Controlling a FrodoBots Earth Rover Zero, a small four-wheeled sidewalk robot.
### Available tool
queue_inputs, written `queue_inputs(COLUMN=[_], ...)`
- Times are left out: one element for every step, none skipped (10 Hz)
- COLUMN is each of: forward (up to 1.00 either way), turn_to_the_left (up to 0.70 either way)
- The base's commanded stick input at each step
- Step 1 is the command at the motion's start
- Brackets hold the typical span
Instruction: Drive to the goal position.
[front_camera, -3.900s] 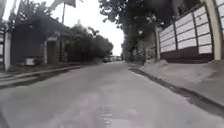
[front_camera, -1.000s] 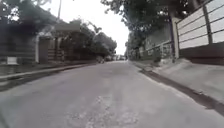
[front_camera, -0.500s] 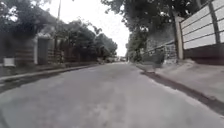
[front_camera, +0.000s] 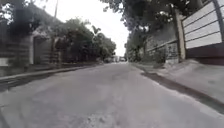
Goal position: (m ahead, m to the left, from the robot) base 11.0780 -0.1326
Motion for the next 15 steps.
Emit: queue_inputs(forward=[0.7, 0.7, 0.7, 0.7, 0.7, 0.7, 0.7, 0.7, 0.7, 0.7, 0.7, 0.7, 0.7, 0.7, 0.7], turn_to_the_left=[-0.35, -0.35, -0.35, -0.35, -0.21, 0.0, 0.0, 0.0, 0.0, 0.0, 0.0, 0.0, 0.0, 0.0, 0.0])
